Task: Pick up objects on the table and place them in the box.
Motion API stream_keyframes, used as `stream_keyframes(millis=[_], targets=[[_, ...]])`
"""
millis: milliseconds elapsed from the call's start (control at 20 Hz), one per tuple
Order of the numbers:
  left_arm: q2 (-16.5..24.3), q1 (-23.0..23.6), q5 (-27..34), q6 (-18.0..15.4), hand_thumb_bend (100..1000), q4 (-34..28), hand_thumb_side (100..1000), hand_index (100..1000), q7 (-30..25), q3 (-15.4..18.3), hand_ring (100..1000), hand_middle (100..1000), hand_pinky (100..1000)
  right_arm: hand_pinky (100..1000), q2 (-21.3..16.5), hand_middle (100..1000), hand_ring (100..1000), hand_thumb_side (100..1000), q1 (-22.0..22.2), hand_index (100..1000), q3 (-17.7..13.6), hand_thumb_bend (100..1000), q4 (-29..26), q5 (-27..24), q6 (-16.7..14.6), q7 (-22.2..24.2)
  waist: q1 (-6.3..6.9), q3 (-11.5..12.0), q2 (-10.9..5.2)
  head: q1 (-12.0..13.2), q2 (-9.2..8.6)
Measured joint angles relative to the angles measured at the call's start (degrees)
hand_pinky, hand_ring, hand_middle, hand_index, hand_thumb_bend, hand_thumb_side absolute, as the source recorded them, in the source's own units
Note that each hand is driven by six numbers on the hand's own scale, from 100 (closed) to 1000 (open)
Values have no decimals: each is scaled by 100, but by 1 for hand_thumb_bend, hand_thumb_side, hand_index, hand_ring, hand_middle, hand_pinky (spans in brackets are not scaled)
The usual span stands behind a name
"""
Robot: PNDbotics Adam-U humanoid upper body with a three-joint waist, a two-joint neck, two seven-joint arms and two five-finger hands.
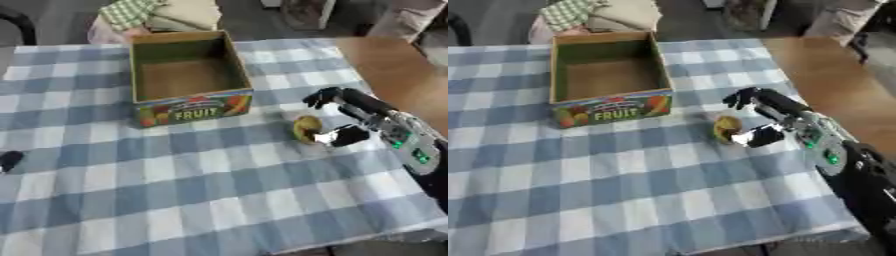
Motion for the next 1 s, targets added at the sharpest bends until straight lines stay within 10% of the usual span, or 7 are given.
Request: stream_keyframes(millis=[450, 500, 750, 1000], targets=[[0, 0, 2, 2, 708, 0, 311, 628, 2, 0, 580, 506, 745, 771, 19, 662, 710, 425, 50, 827, -31, 348, 63, 196, -103, 147, 0, 0, 0, -1, -1], [0, 0, 2, 2, 705, 0, 315, 628, 2, 0, 580, 507, 745, 732, 19, 401, 622, 100, 50, 535, -33, 100, 65, 205, -107, 153, 0, 0, 0, -1, -1], [0, 0, 10, 6, 701, 0, 317, 628, 6, 0, 580, 507, 744, 690, 21, 206, 530, 100, 22, 323, -109, 100, 25, 219, -103, -9, 6, -1, -1, -1, -1], [0, 1, 27, 13, 700, 0, 318, 628, 13, 0, 581, 507, 744, 687, 15, 191, 517, 100, -169, 311, -159, 100, -95, -1, -40, -262, 11, -3, -2, -1, -1]])
